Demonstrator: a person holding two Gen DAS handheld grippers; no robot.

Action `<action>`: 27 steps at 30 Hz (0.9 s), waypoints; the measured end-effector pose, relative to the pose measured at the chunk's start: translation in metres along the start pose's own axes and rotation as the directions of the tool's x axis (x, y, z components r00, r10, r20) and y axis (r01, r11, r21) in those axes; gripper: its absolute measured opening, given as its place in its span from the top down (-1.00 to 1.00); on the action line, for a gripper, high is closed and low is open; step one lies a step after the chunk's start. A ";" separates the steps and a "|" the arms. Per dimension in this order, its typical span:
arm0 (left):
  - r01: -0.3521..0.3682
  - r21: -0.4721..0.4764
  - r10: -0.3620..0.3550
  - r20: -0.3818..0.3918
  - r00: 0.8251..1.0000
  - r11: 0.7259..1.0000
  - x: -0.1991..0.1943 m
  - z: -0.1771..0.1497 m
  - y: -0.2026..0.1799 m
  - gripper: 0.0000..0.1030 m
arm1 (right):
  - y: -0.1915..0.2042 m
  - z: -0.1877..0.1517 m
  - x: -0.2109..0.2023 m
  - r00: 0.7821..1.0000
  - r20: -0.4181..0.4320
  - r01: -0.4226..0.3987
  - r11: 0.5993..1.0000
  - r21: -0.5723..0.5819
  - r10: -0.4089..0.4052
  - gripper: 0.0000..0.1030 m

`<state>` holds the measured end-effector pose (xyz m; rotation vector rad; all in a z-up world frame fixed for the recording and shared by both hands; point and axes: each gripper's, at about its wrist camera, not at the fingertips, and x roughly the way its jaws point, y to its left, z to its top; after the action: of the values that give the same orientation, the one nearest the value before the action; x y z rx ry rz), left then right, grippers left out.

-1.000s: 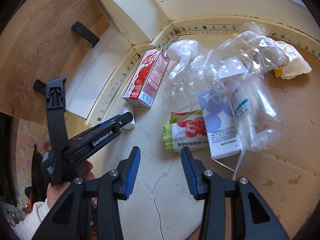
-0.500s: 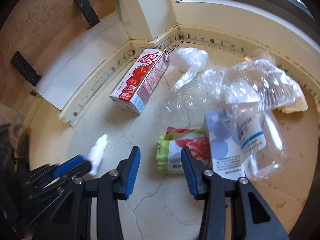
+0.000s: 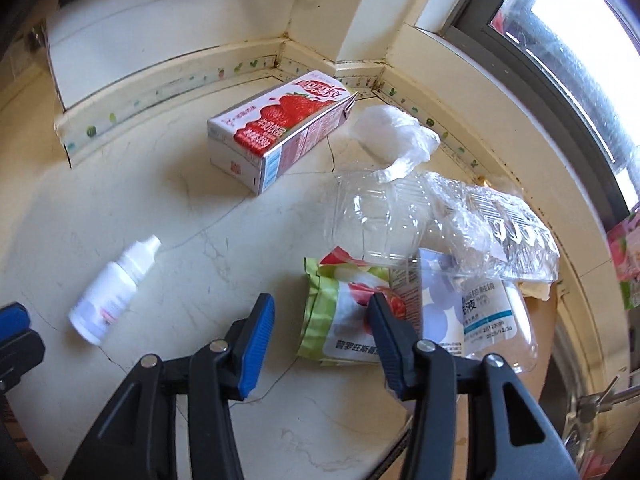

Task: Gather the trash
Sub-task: 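Grasp the white dropper bottle with the left tool while the right tool grasps the green packet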

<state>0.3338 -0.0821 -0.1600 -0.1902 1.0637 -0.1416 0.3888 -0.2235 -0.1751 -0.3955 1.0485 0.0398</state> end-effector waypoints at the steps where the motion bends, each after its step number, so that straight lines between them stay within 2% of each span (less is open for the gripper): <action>1: 0.005 0.002 -0.005 0.004 1.000 1.000 -0.002 0.000 -0.001 0.61 | 0.001 0.000 0.001 1.000 0.002 0.005 1.000 -0.005 -0.005 0.04; 5: 0.007 0.005 -0.007 0.008 1.000 1.000 -0.003 0.001 -0.005 0.60 | 0.003 -0.002 0.002 1.000 0.013 0.026 0.999 -0.025 -0.026 0.09; 7: 0.005 0.002 -0.005 0.010 1.000 1.000 -0.005 0.000 -0.006 0.60 | 0.000 -0.001 0.002 0.999 0.017 0.050 0.999 -0.015 -0.049 0.39; 10: 0.001 0.005 -0.002 0.013 1.000 1.000 -0.006 0.002 -0.008 0.58 | -0.008 -0.002 0.001 0.999 0.028 0.024 1.000 0.001 -0.024 0.49; 13: -0.007 0.010 0.007 0.022 1.000 1.000 -0.006 0.009 -0.008 0.32 | -0.014 -0.004 -0.006 0.999 0.053 -0.002 1.000 0.020 0.001 0.62; 15: -0.012 0.012 0.011 0.027 1.000 1.000 -0.005 0.016 -0.007 -0.18 | -0.022 -0.005 -0.012 0.997 0.070 -0.047 0.997 0.056 0.043 0.69; 17: -0.022 0.019 0.021 0.034 0.999 1.000 -0.003 0.023 -0.008 -0.27 | -0.033 -0.005 -0.017 0.992 0.080 -0.110 0.988 0.105 0.102 0.72; 23: 0.007 0.046 -0.006 -0.017 1.000 0.999 0.021 0.036 -0.012 -0.25 | -0.057 -0.014 -0.025 0.967 0.097 -0.251 0.944 0.213 0.236 0.77; 27: 0.015 0.064 -0.011 -0.071 0.997 0.998 0.042 0.037 -0.019 0.18 | -0.069 -0.018 -0.029 0.951 0.108 -0.309 0.917 0.253 0.291 0.85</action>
<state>0.3855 -0.1057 -0.1741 -0.1350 1.1267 -0.1954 0.3743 -0.2893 -0.1372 0.0159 1.0227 0.1833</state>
